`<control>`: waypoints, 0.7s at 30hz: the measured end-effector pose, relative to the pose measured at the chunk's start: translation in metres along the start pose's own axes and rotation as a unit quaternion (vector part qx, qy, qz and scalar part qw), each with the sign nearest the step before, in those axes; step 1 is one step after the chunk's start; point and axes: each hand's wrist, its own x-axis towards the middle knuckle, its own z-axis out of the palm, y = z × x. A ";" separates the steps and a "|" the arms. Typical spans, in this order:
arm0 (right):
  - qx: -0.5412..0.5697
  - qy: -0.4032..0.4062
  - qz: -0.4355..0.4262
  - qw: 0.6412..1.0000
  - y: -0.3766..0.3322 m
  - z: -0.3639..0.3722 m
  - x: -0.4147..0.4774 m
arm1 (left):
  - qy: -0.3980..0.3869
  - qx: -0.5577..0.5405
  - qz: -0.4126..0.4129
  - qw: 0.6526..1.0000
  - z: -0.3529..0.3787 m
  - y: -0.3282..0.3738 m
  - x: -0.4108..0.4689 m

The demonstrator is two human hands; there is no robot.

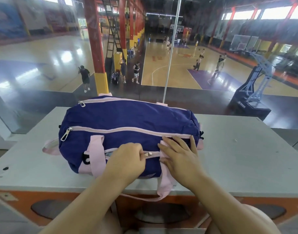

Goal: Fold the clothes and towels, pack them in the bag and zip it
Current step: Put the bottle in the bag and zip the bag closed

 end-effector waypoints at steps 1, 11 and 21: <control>0.001 0.007 0.004 1.000 0.000 0.002 0.000 | 0.009 -0.001 -0.008 1.000 -0.004 -0.006 -0.002; 0.037 -0.022 0.036 0.998 -0.002 0.001 0.001 | 0.105 -0.018 -0.105 0.989 -0.044 -0.072 -0.026; 0.014 -0.127 0.026 0.991 -0.011 -0.036 0.013 | 0.031 0.068 -0.105 0.992 -0.055 -0.086 -0.013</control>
